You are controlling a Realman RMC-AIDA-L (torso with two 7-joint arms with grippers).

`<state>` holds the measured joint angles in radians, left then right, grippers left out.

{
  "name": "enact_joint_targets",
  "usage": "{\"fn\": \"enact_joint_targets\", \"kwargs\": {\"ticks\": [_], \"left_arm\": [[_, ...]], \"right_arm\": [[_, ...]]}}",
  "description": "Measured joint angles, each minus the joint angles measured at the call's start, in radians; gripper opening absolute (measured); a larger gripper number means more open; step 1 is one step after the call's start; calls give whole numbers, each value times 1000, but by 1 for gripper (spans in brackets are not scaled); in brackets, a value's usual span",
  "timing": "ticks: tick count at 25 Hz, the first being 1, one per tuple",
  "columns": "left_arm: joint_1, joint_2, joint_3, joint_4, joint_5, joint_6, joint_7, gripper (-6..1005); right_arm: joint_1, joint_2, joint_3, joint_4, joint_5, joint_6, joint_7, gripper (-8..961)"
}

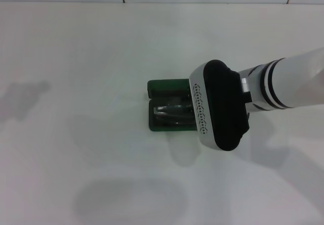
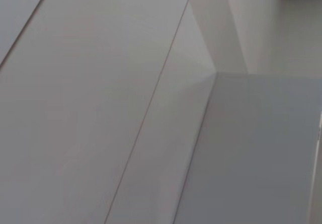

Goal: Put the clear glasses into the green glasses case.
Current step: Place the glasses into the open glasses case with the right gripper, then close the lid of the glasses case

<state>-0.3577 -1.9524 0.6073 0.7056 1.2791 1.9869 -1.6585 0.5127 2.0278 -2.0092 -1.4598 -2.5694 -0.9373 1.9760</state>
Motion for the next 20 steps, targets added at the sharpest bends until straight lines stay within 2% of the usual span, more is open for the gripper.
{"fn": "enact_joint_targets", "kwargs": {"ticks": [12,20], "left_arm": [[15,0,0,0,-10,16,3,32],[20,3,5,1,-11,16,4,32]], "right_arm": [[-41,0,-3,-85,11,-53,23,152],[-90,0,19,-161,100,-69,30,151]]}}
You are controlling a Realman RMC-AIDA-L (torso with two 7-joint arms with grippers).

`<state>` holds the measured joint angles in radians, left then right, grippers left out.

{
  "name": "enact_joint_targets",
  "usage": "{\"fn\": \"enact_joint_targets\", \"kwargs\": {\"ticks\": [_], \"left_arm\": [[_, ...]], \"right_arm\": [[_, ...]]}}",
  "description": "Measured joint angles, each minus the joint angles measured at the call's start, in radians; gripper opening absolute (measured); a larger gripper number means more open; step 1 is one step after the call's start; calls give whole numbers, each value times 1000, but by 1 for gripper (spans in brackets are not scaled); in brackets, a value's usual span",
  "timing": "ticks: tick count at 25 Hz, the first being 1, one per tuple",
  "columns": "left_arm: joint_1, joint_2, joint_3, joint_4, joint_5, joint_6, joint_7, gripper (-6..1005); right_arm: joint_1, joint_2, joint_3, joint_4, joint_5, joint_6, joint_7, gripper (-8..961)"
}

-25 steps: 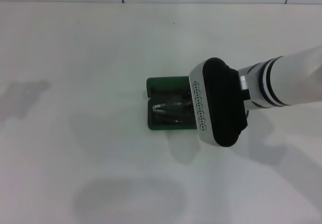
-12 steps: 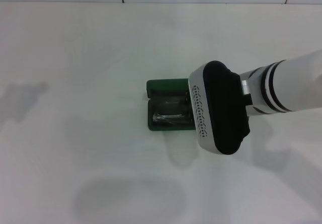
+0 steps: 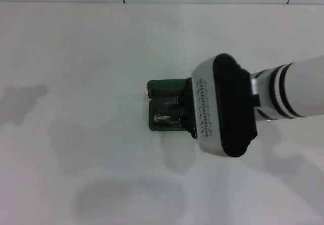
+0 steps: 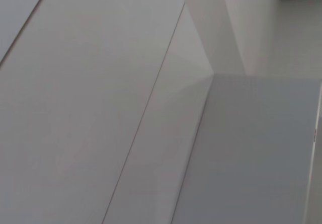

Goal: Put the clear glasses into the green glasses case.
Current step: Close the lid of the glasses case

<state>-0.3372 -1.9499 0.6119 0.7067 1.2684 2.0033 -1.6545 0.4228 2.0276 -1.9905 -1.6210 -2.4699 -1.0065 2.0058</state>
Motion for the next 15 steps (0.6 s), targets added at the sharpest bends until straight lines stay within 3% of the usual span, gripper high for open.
{"fn": "enact_joint_targets", "kwargs": {"ticks": [10,15], "left_arm": [[6,5,5,6,36,0,3,32],[-13,-1,7,5,97,0,19,32]], "right_arm": [[-90,-5,178,-48,254,-16,-41,152],[-152,-5,382,-61,497,-114,-147,151]]}}
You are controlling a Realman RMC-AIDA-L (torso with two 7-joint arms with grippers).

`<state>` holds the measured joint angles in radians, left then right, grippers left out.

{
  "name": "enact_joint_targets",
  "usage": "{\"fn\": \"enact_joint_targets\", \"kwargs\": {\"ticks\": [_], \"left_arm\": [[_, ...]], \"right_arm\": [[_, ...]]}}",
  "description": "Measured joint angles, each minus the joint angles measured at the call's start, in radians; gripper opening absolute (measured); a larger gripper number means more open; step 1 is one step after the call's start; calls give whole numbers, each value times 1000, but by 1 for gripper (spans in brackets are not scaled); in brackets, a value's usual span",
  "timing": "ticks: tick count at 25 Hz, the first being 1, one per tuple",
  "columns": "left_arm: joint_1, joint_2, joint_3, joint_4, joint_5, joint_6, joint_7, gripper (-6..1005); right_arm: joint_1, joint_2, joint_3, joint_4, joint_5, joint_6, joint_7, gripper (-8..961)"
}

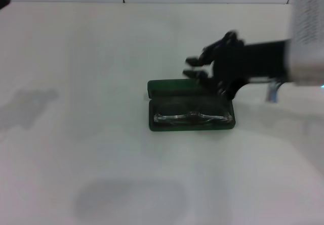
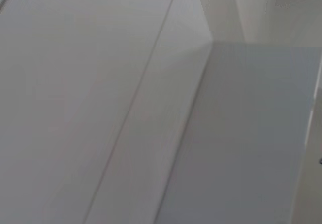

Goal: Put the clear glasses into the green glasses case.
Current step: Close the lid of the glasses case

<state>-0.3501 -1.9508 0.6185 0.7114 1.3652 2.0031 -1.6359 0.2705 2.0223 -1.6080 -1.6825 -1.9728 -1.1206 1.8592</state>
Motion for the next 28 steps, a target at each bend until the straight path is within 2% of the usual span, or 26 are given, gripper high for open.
{"fn": "enact_joint_targets", "kwargs": {"ticks": [4,9,10,12,16,21,24,28], "left_arm": [[-45,-21,1,-5,68,-2,8,31],[-126,-82,1,-8,183,-40,46,31],[-137,-87,1,-10,197,-50,50,31],[-177,-105,1,-27,247,-86,64,31],[-247,-123,13,-95,321,-145,117,31],[-332,-138,121,-207,340,-300,188,31],[-369,-140,167,-251,330,-369,213,32],[-389,-144,201,-272,317,-451,226,40]], "right_arm": [[-58,-1,194,50,266,-95,-127,151],[-104,-2,453,209,557,-246,-223,151],[-107,-2,500,252,593,-284,-232,151],[-110,-3,584,328,635,-346,-252,151],[-113,-2,780,509,660,-464,-308,151],[-107,-2,1020,750,661,-578,-414,151],[-111,-4,1094,839,656,-614,-454,151],[-123,-9,1120,914,638,-628,-495,151]]}}
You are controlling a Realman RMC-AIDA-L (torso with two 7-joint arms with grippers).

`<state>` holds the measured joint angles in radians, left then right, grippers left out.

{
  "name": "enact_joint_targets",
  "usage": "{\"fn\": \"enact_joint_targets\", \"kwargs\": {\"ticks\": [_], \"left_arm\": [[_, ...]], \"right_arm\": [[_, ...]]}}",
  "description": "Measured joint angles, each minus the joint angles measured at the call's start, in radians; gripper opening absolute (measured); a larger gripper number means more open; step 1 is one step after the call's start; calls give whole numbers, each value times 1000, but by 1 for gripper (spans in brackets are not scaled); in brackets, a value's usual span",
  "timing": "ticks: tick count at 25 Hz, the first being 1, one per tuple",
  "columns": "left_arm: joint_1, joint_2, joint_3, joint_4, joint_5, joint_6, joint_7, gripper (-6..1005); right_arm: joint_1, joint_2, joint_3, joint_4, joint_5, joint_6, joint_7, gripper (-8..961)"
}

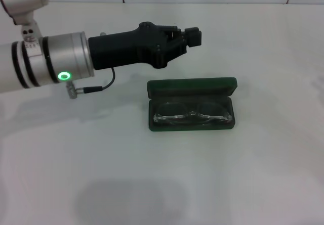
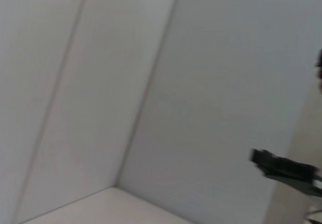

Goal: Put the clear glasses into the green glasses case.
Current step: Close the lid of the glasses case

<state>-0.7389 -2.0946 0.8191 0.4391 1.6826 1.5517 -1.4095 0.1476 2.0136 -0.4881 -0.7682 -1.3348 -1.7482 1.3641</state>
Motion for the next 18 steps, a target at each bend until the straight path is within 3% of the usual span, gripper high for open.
{"fn": "enact_joint_targets", "kwargs": {"ticks": [7,9,18], "left_arm": [[-21,-2,70,-33,-29,-152,12,116],[-26,-6,127,-52,-30,-212,21,114],[-35,-8,164,-110,-34,-268,53,110]], "right_arm": [[3,-1,34,58,-37,-3,-16,151],[6,-1,31,68,-37,-1,-22,151],[26,-1,25,126,-50,5,-58,151]]}}
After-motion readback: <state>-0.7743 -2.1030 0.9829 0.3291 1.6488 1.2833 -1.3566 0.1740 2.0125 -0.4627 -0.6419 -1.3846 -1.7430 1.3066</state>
